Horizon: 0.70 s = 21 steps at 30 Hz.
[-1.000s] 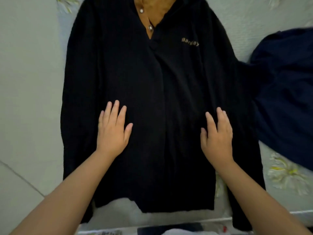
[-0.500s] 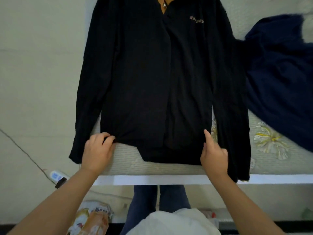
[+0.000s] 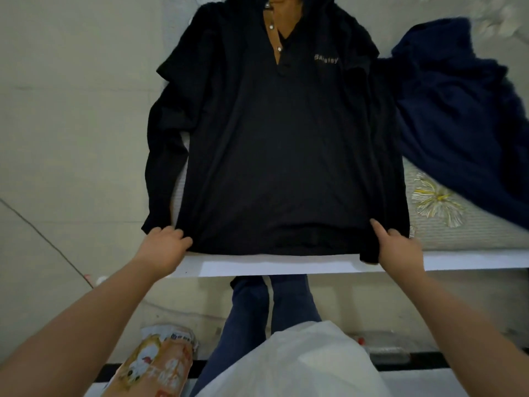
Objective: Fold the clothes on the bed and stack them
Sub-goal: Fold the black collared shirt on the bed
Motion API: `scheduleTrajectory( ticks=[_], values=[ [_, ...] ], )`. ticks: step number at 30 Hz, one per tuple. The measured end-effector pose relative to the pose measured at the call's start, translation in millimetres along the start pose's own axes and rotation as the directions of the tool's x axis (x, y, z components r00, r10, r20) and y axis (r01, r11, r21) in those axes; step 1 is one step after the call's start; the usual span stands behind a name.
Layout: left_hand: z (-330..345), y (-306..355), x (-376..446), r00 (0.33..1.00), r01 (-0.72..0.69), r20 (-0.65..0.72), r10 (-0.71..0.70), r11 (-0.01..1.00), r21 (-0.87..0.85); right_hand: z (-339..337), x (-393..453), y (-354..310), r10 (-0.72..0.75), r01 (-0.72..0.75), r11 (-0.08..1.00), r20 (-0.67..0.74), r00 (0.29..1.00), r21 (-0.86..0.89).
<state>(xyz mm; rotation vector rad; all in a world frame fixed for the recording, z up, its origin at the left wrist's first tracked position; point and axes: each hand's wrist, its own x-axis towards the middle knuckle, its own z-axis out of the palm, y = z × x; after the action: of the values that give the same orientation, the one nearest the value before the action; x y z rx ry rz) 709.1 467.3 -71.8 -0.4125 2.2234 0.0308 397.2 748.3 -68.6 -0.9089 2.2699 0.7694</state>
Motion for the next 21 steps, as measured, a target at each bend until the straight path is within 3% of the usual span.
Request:
scheduleTrajectory(
  ticks=[2,3,4,6,7,9,11,14,17,21],
  values=[
    [-5.5,6.7,4.1,0.998,0.050,-0.036,-0.050,0.999,-0.015,1.5,-3.5,-4.2,0.071,-0.069,0.997,-0.071,0.995,0.029],
    [-10.3,9.5,5.4,0.995,0.055,-0.077,-0.055,0.998,-0.004,1.0,-5.3,-7.6,0.083,-0.071,0.995,-0.178,0.980,0.072],
    [-14.2,14.6,7.3,0.985,0.023,-0.168,-0.024,1.000,-0.009,1.1,-7.4,-11.8,0.059,-0.020,0.992,-0.313,0.948,0.127],
    [-21.2,25.9,11.2,0.937,-0.121,-0.334,0.106,0.992,-0.026,-1.1,-12.7,-24.9,-0.152,0.230,0.971,-0.567,0.810,0.069],
    [-20.7,31.9,13.1,0.939,-0.184,-0.300,0.171,0.983,-0.015,-1.7,-15.0,-31.1,-0.277,0.333,0.943,-0.579,0.767,-0.011],
    [-17.2,43.5,16.4,0.945,-0.222,-0.238,0.225,0.974,0.039,0.3,-15.3,-40.6,-0.447,0.430,0.891,-0.441,0.778,-0.144],
    [-20.0,45.5,15.6,0.919,-0.250,-0.304,0.252,0.967,0.046,-3.0,-10.5,-44.1,-0.474,0.461,0.879,-0.336,0.814,-0.124],
    [-11.5,37.0,15.0,0.854,-0.357,-0.415,0.313,0.934,-0.031,-13.4,-3.8,-36.0,-0.555,0.577,0.812,-0.424,0.716,-0.089],
    [-11.1,24.4,4.6,0.829,-0.427,-0.401,0.390,0.904,-0.003,-12.6,-11.1,-24.8,-0.616,0.646,0.756,-0.447,0.649,-0.104],
    [-7.2,10.2,-3.1,0.806,-0.489,-0.363,0.468,0.872,0.037,-0.9,-22.7,-19.7,-0.654,0.686,0.723,-0.393,0.647,-0.075]
  ],
)
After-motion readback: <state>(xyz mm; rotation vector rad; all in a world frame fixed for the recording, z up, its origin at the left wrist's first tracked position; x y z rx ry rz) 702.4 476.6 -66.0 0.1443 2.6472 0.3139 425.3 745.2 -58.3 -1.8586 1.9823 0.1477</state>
